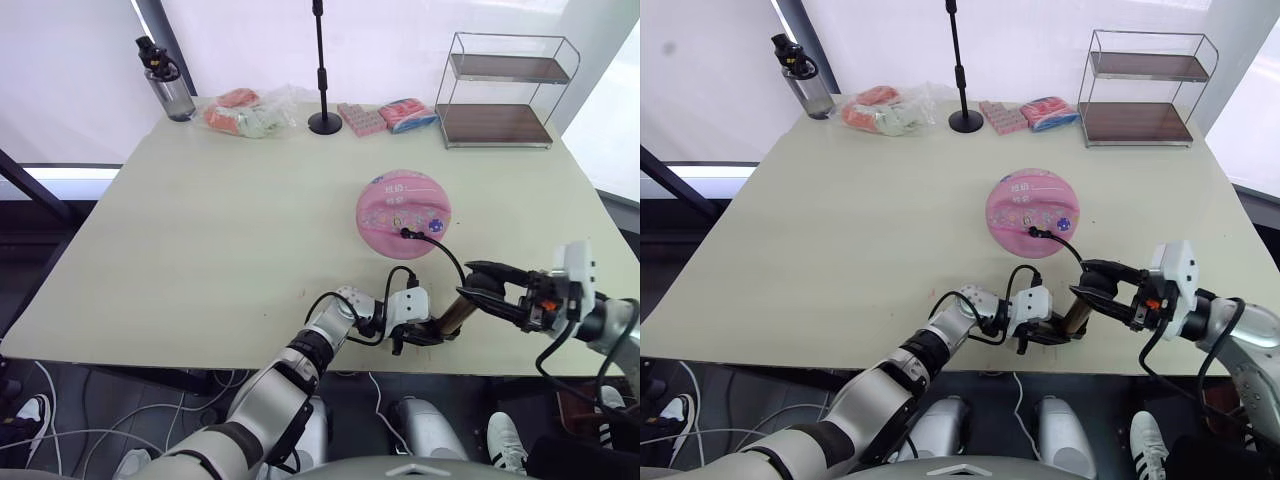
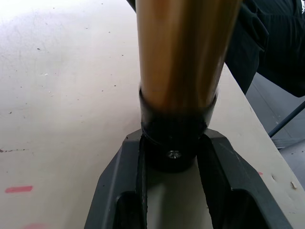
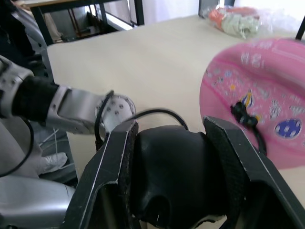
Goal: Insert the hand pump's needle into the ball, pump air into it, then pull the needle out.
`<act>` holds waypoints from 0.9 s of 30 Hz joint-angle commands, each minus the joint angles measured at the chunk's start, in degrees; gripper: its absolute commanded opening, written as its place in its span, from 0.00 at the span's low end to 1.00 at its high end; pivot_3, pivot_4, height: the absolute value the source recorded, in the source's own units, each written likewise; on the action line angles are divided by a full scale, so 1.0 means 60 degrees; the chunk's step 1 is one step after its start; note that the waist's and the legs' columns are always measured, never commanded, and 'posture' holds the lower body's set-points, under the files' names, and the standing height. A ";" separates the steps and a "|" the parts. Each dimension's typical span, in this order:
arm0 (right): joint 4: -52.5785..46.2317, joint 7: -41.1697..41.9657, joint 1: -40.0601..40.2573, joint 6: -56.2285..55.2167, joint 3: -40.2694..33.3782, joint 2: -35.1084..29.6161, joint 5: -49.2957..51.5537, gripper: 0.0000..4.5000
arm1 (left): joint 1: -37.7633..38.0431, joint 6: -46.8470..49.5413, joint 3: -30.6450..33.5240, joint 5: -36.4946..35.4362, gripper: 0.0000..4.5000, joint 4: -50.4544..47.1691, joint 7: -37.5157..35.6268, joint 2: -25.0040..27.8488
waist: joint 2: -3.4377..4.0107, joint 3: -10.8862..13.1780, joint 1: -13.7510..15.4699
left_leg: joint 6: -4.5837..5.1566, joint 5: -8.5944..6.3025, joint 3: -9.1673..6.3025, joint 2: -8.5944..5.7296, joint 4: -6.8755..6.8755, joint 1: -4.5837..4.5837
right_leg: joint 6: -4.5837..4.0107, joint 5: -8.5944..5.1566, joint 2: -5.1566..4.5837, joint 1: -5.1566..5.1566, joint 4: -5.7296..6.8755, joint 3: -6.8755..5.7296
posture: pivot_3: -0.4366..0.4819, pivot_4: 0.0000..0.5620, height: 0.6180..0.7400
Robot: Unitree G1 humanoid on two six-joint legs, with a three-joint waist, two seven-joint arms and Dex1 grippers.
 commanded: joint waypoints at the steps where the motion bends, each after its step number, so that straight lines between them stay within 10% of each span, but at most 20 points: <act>1: 0.0647 0.0318 0.0558 -0.0455 0.0758 0.0149 -0.0971 0.38 | 0.0239 0.0374 -0.0111 0.0347 0.22 0.0615 0.0147 0.0235 | -0.0020 -0.0015 0.0000 | 0.0000 0.0000 -0.0002 0.0001 0.0000 0.0002 | 0.0000 0.0000 0.0001 0.0002 0.0000 -0.0001 | 0.48 0.27 0.93; 27: -0.0286 -0.0613 -0.2853 0.3053 -0.4707 -0.2923 0.5004 0.38 | 0.0249 0.0261 -0.0112 0.0415 0.22 0.0708 0.0116 0.0170 | 0.0067 0.0095 0.0054 | 0.0002 0.0001 0.0004 -0.0023 0.0011 -0.0028 | 0.0003 0.0001 -0.0025 -0.0010 -0.0003 0.0002 | 0.48 0.27 0.93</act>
